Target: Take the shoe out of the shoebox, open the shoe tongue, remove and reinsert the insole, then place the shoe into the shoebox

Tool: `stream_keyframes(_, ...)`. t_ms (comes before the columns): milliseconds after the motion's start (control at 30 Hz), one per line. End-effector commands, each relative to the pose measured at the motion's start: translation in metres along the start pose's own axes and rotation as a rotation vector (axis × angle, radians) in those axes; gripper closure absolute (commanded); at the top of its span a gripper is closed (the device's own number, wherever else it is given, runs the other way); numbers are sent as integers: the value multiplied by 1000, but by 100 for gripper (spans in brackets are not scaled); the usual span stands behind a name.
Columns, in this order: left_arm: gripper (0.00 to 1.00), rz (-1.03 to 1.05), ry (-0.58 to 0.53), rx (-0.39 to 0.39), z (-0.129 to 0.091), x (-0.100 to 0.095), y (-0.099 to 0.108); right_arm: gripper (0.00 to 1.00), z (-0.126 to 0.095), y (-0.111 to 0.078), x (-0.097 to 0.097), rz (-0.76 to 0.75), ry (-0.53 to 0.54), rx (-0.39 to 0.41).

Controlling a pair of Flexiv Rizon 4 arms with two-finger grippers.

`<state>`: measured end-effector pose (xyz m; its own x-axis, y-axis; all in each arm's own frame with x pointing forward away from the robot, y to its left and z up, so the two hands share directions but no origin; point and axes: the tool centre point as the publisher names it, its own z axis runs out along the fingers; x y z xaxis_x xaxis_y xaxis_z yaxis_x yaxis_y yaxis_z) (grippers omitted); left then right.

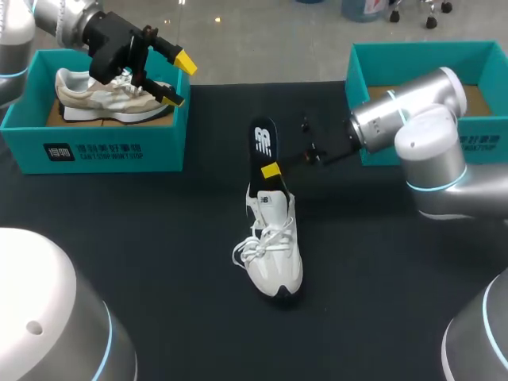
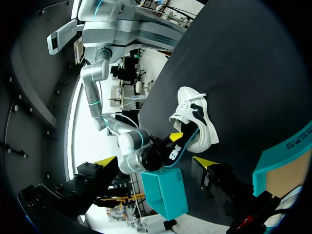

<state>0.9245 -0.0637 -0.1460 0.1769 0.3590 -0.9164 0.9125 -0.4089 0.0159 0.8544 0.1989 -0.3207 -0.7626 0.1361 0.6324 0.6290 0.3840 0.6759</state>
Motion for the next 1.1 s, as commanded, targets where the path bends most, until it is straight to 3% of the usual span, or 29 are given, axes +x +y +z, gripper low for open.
stream_keyframes(33, 0, 1, 4, 2, -1, 0, 0, 100, 4, -1, -10, 25, 36, 31)
stream_keyframes(567, 0, 1, 4, 2, -1, 0, 0, 100, 11, -46, 1, 130, 36, 50)
stream_keyframes(667, 0, 1, 4, 2, -1, 0, 0, 91, 15, -53, 4, 144, 41, 51)
stream_keyframes(867, 0, 1, 4, 2, -1, 0, 0, 62, 14, -45, 6, 121, 27, 44)
stream_keyframes(1100, 0, 1, 4, 2, -1, 0, 0, 62, 9, -26, 1, 74, 18, 34)
